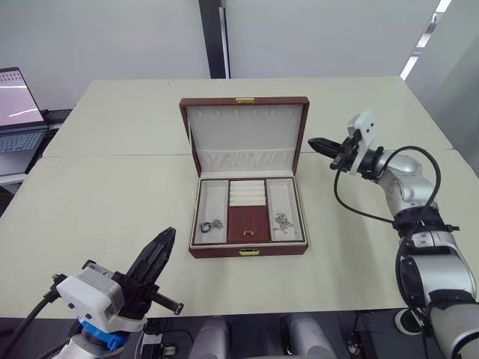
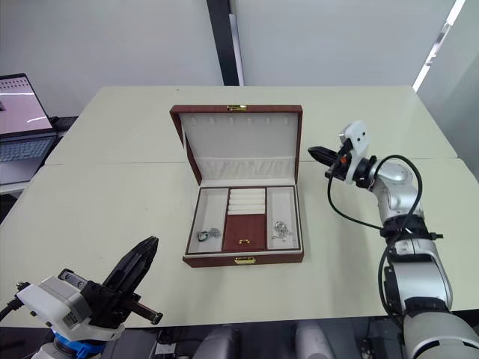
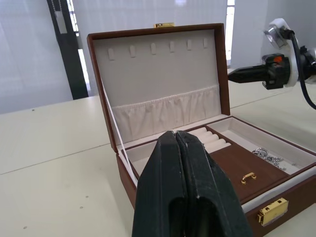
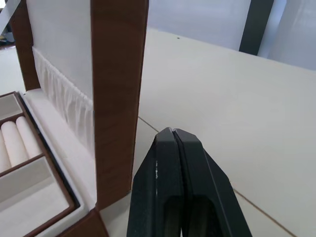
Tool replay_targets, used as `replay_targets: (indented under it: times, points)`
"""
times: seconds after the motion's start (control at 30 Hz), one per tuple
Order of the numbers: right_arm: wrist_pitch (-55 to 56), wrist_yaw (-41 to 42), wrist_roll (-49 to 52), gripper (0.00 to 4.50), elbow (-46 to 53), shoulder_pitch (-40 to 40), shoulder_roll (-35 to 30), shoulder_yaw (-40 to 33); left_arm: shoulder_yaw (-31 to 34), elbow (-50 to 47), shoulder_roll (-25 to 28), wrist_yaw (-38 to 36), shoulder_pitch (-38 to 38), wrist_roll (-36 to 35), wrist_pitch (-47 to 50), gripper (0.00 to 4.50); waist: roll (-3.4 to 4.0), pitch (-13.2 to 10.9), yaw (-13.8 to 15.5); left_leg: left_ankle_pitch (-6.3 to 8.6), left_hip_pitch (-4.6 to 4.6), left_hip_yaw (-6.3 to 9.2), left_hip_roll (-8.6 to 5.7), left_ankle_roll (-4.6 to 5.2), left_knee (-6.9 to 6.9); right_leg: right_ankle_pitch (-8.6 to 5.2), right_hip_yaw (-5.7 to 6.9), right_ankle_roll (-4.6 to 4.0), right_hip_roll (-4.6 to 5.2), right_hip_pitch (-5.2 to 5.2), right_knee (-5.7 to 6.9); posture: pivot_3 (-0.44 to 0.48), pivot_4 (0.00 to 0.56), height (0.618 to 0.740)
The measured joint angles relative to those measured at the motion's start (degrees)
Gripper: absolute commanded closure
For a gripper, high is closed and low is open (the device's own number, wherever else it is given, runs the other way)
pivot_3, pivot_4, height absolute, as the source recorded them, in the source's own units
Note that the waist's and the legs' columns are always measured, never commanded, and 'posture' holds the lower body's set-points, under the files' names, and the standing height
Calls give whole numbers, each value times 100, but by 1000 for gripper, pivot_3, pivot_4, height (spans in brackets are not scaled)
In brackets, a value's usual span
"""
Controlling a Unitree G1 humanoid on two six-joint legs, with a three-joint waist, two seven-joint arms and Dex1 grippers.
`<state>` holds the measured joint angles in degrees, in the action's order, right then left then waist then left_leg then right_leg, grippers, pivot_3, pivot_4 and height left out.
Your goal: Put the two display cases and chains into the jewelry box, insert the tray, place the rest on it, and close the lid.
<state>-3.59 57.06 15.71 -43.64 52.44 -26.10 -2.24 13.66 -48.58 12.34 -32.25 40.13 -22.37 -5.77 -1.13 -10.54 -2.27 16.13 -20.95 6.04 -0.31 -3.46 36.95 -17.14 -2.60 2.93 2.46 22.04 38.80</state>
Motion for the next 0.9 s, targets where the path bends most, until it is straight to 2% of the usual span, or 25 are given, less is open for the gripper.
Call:
replay_targets:
  times: [0.23, 0.37, 0.67, 0.9]
  points:
    - [729, -215, -200, 4486, -1369, 742, 335, -79, -108, -4, 39, 84, 75, 90, 1, 4500, 2, -1, -24, 0, -1, 0, 0, 0, -1, 0, 0, -1, 1, 2, 4, 0, 150, 740]
    - [976, -213, -300, 4486, -1749, 988, 454, -110, -197, -7, 83, 143, 126, 101, 1, 4500, 4, -2, -45, 0, -2, -1, 0, 0, -1, 0, -2, -1, 1, 4, 6, 0, 150, 740]
    - [1030, 210, -295, 4486, -1882, 1150, 596, -235, -216, -6, 124, 231, 177, 113, 1, 4500, 6, -3, -70, 0, -2, 1, 0, 0, -1, 0, 0, -2, 1, 4, 7, 0, 150, 740]
    - [488, 906, -118, 4486, -1226, 885, 571, -271, -221, 8, 150, 291, 98, 127, 1, 4500, 8, -4, -93, 0, -1, 2, 2, 1, -2, 0, 0, -2, 1, 5, 8, 0, 150, 740]
